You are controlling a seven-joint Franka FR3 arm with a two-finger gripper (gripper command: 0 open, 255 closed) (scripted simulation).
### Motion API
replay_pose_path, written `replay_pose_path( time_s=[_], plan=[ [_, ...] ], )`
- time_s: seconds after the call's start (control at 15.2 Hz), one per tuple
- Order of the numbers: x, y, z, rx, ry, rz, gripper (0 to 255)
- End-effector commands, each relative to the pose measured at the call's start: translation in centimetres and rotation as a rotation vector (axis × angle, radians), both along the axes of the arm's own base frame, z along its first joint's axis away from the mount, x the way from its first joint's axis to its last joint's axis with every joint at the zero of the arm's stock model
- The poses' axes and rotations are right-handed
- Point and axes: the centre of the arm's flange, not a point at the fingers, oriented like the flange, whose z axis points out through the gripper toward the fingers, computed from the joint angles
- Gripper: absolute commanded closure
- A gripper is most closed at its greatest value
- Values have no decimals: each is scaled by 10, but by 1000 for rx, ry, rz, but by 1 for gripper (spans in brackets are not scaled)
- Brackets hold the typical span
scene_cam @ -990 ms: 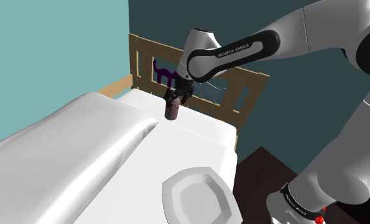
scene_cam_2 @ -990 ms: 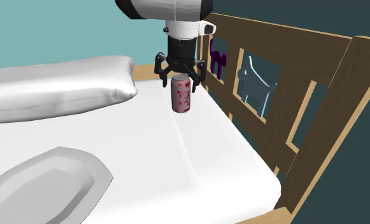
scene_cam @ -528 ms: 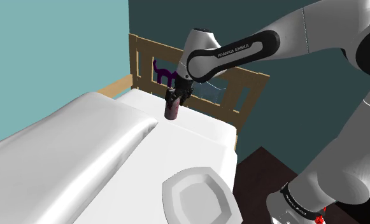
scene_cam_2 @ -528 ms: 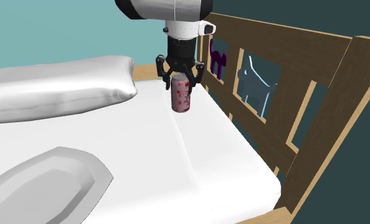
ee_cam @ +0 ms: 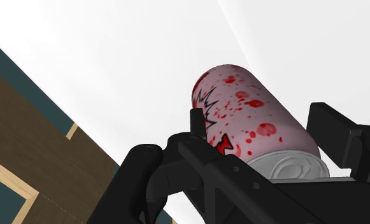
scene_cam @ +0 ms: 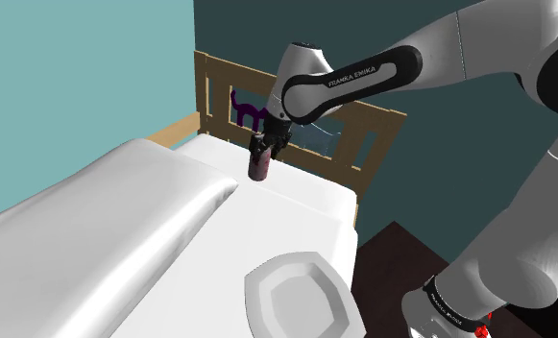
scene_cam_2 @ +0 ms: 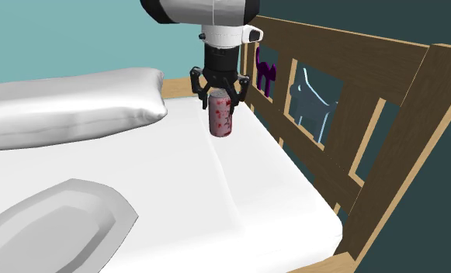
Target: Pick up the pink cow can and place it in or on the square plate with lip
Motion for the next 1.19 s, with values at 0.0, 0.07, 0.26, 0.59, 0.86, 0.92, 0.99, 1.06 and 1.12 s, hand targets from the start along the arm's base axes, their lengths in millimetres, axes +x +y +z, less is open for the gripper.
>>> replay_pose_path(
  time_s=[0.0, 0.07, 0.26, 0.59, 0.86, 0.92, 0.99, 1.06, 1.12],
  plan=[
    [0, 0, 4, 0, 4, 1, 255],
    [0, 0, 9, 0, 4, 1, 255],
    [0, 0, 25, 0, 4, 1, 255],
    [0, 0, 52, 0, 4, 1, 255],
    [0, 0, 73, 0, 4, 1, 255],
    [0, 0, 78, 0, 4, 1, 255],
    [0, 0, 83, 0, 4, 1, 255],
    [0, 0, 88, 0, 4, 1, 255],
    [-13, 5, 89, 0, 4, 1, 255]
  ],
)
